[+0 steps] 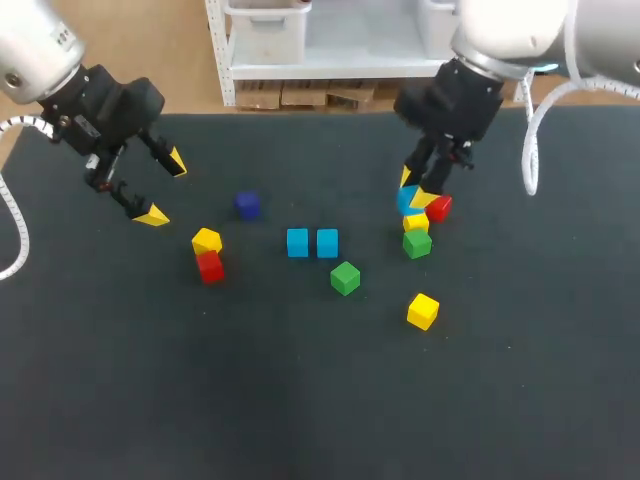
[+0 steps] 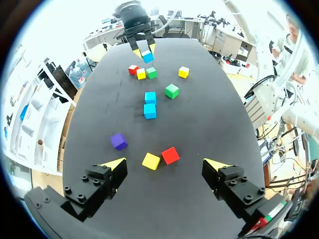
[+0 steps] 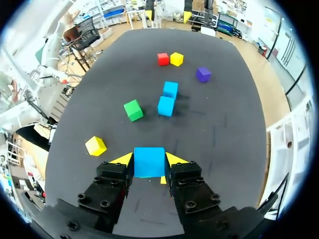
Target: Place the blue cubes, place green cubes on the blue cubes, place the yellow cubes on the green cubes, then place the red cubes on the yellow cubes, and place purple cube on the red cubes.
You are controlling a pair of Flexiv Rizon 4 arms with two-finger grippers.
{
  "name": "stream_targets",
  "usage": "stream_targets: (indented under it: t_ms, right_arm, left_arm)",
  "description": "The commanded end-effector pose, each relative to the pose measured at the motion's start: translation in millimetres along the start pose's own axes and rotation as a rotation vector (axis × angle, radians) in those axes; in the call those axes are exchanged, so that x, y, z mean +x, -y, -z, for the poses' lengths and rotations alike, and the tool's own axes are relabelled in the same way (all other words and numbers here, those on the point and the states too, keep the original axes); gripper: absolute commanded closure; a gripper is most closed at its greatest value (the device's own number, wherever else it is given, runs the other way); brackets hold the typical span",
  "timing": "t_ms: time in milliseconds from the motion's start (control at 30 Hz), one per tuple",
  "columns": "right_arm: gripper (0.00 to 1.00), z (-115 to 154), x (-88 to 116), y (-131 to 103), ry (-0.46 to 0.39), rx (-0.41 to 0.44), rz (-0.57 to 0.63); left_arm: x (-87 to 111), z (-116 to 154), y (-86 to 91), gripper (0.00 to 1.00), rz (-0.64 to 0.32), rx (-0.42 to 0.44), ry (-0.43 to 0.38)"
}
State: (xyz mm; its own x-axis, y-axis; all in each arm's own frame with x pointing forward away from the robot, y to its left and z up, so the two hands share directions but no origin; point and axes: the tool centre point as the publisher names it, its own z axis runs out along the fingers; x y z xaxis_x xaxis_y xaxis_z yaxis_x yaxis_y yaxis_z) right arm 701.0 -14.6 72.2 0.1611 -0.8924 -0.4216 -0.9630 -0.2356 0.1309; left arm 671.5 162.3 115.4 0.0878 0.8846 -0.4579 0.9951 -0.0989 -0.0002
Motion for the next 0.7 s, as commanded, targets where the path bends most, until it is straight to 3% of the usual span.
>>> stream_targets:
  t_ms: [33, 300, 700]
  right_arm:
    - [1.00, -7.5, -0.7, -2.3, -0.002, 0.284, -0.016]
    - [1.00, -13.5, -2.1, 4.2, -0.001, 0.327, -0.077]
    - [1.00, -29.3, -8.0, 13.6, 0.060, 0.281, -0.128]
  left_arm:
    - [1.1, -0.4, -1.2, 0.00, -0.002, 0.002, 0.002]
    - [1.1, -0.4, -1.2, 0.00, -0.002, 0.002, 0.002]
    - [1.1, -0.4, -1.2, 0.00, -0.002, 0.002, 0.002]
